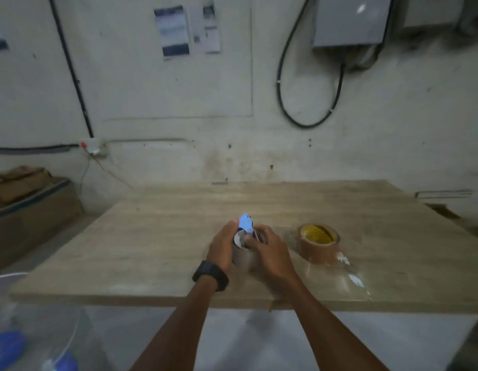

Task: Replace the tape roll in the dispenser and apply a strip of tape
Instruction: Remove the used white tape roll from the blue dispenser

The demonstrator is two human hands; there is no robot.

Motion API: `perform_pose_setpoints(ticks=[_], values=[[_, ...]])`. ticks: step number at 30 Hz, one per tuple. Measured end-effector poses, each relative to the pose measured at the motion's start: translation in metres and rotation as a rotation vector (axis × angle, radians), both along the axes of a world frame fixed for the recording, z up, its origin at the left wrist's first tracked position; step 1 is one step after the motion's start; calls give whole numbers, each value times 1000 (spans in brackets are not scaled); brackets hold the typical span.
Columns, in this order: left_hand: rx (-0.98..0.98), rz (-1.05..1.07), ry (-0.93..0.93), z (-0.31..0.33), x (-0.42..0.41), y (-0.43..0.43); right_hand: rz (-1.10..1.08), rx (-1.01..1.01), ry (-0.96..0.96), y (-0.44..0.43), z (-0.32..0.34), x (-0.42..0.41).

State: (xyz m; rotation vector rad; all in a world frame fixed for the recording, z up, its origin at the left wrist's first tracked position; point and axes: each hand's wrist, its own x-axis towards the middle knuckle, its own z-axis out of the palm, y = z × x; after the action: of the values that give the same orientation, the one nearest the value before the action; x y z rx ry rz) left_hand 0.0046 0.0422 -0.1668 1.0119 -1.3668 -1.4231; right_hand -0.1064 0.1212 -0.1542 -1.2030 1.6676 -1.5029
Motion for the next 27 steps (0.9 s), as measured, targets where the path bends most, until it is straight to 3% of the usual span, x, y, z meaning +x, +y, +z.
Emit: perform_pose_setpoints(ticks=[4, 8, 14, 22, 27], values=[[-16, 48, 44, 14, 2, 18, 39, -10, 135, 5, 1, 4], [-7, 62, 23, 8, 1, 11, 165, -50, 158, 2, -10, -4], [-31, -14, 35, -7, 1, -6, 142, -20, 191, -2, -10, -11], [18, -4, 184, 5, -4, -8, 51, -86, 56, -10, -11, -10], [78, -5, 397, 25, -19, -10, -17, -226, 63, -21, 2, -22]])
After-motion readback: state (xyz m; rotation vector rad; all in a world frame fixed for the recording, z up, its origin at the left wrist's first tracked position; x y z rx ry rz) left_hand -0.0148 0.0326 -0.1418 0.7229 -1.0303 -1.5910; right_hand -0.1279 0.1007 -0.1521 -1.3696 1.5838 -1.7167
